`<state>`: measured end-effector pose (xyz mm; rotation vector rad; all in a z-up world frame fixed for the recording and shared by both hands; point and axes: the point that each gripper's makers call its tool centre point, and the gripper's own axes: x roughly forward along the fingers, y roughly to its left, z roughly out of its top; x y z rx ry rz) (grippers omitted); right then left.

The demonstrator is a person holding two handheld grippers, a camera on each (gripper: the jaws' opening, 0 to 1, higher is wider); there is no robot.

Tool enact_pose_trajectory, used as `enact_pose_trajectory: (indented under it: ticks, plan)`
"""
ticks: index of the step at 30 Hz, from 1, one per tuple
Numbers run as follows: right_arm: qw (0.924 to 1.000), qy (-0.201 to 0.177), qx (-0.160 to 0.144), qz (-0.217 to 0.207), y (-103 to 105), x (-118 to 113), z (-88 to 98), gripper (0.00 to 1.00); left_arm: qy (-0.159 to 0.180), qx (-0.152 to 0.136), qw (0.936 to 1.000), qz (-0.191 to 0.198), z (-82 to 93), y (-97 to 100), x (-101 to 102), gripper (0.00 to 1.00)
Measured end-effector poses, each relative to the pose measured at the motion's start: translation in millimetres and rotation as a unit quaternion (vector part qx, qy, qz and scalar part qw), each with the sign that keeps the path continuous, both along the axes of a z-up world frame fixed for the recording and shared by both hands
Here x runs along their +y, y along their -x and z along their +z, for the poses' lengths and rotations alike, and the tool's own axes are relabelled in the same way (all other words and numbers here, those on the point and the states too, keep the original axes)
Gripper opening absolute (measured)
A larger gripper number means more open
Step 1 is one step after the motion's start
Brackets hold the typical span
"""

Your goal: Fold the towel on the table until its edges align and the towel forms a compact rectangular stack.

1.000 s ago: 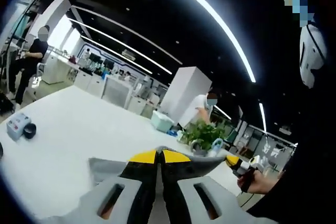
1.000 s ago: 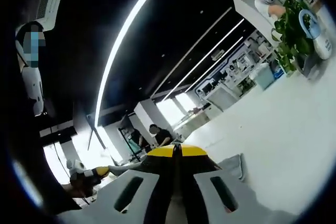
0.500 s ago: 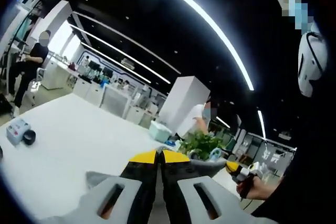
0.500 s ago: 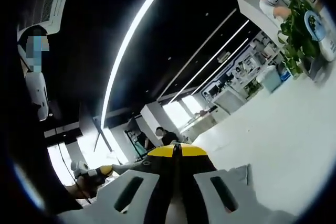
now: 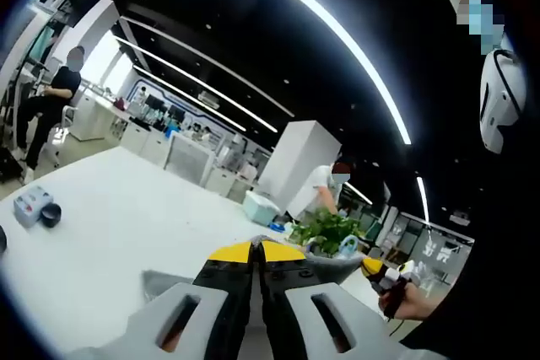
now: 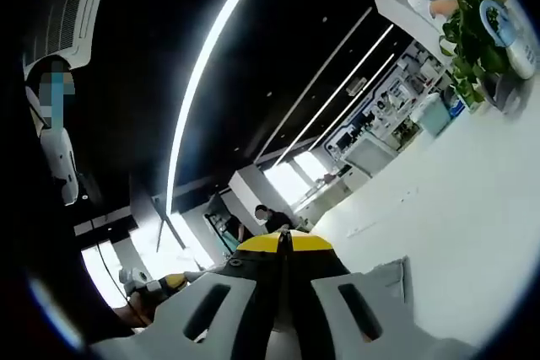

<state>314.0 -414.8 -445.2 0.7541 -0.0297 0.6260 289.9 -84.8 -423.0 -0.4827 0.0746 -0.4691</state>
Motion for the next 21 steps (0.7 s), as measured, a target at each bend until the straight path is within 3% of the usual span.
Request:
enact_pose_trajectory:
  ticks: [9,21]
  plan:
    - [0.9987,0.013,0.048,-0.011,1.1,-1.5,-25.5,0.00,-0.006,0.030,0.9995,-0.008,-21.7,0.7,-1.3,0.02]
    - [0.9952,0.038,0.089,-0.017,0.8,2.1,-45.1,0.00,-0.007,0.073,0.9972,-0.016,-48.4,3.7,-1.8,0.02]
